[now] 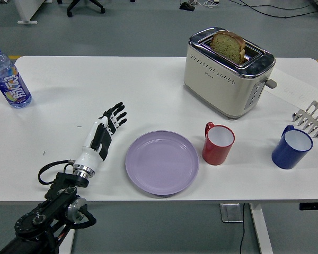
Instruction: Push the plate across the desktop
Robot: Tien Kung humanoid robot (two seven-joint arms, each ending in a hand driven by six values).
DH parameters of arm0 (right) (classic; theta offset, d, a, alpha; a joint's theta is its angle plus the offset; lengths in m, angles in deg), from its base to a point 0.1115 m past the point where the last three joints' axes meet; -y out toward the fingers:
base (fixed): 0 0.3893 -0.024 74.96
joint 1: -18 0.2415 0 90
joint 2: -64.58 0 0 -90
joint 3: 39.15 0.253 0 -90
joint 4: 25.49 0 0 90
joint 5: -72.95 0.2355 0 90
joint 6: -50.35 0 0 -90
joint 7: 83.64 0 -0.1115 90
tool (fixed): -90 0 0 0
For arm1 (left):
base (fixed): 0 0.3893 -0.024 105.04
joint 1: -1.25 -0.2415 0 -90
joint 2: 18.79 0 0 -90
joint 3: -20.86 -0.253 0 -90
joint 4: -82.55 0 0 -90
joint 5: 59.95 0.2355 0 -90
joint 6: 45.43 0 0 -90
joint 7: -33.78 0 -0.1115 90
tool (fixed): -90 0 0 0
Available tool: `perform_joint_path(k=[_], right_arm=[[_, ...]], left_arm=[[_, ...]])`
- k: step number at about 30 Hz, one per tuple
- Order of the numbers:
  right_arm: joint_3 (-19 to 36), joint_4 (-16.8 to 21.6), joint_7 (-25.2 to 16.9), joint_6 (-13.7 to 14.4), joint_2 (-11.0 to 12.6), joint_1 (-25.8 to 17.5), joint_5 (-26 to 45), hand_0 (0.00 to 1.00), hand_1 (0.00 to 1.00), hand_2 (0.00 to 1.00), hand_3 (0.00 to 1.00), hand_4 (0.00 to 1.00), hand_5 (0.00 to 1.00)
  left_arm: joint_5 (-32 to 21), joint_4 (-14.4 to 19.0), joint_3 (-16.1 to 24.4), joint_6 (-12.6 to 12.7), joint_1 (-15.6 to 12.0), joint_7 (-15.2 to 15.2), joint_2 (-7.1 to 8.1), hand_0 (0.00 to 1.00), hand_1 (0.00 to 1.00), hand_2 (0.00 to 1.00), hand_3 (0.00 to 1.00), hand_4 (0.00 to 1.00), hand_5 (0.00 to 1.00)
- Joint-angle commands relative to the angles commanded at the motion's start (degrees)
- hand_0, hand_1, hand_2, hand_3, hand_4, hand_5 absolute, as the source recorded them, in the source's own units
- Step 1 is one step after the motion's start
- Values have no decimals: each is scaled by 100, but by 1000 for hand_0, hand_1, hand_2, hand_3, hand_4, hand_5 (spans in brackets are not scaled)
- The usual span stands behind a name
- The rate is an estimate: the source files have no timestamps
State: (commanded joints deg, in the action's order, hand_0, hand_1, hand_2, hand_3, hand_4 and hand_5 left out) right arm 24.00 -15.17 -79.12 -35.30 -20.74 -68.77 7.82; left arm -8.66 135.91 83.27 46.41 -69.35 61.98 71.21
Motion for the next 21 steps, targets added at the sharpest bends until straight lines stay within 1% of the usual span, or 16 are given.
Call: perform_joint_path(k=[2,5,6,7,8,10,12,13,14,17,19,21], right_arm=[[7,0,-3,0,9,0,-1,608,545,632,627,134,355],[12,0,-12,4,24,-6,17,608,545,632,627,134,355],[14,0,-14,5,28,-8,23,608,545,631,627,134,354],[16,0,-15,7,31,-11,27,608,545,631,627,134,354],[27,0,-15,8,33,-15,23,608,545,631,627,134,354],[36,0,-14,9,35,-18,19,608,545,631,627,134,354],[39,0,-15,13,37,-28,28,608,545,631,627,134,355],[48,0,-14,16,37,-39,26,608,545,631,627,134,355],[50,0,-13,17,37,-42,25,608,545,631,627,134,355],[58,0,-12,22,36,-60,34,608,545,631,627,134,355],[70,0,-11,23,35,-73,33,607,545,629,627,134,355],[85,0,-8,26,32,-86,30,607,545,629,627,134,355]], left_arm=[[58,67,182,-20,-20,-44,0,864,881,934,862,494,998],[201,230,623,-100,-58,-207,0,864,881,934,862,494,998],[245,265,724,-96,-66,-272,0,842,852,899,851,485,998],[281,293,812,-86,-72,-329,0,842,852,899,851,485,998],[277,310,897,-92,-77,-350,36,842,852,899,851,485,998],[272,324,978,-98,-81,-366,65,842,852,899,851,485,998],[276,366,1160,-104,-105,-408,203,841,846,894,848,483,998],[275,413,1293,-122,-140,-450,306,841,846,894,848,483,998],[274,428,1347,-128,-151,-463,343,841,846,894,848,483,998],[265,499,1606,-229,-247,-612,565,841,846,894,848,483,998],[239,515,1794,-290,-302,-668,655,836,844,891,848,487,998],[177,536,2010,-338,-358,-703,707,836,844,891,848,487,998]])
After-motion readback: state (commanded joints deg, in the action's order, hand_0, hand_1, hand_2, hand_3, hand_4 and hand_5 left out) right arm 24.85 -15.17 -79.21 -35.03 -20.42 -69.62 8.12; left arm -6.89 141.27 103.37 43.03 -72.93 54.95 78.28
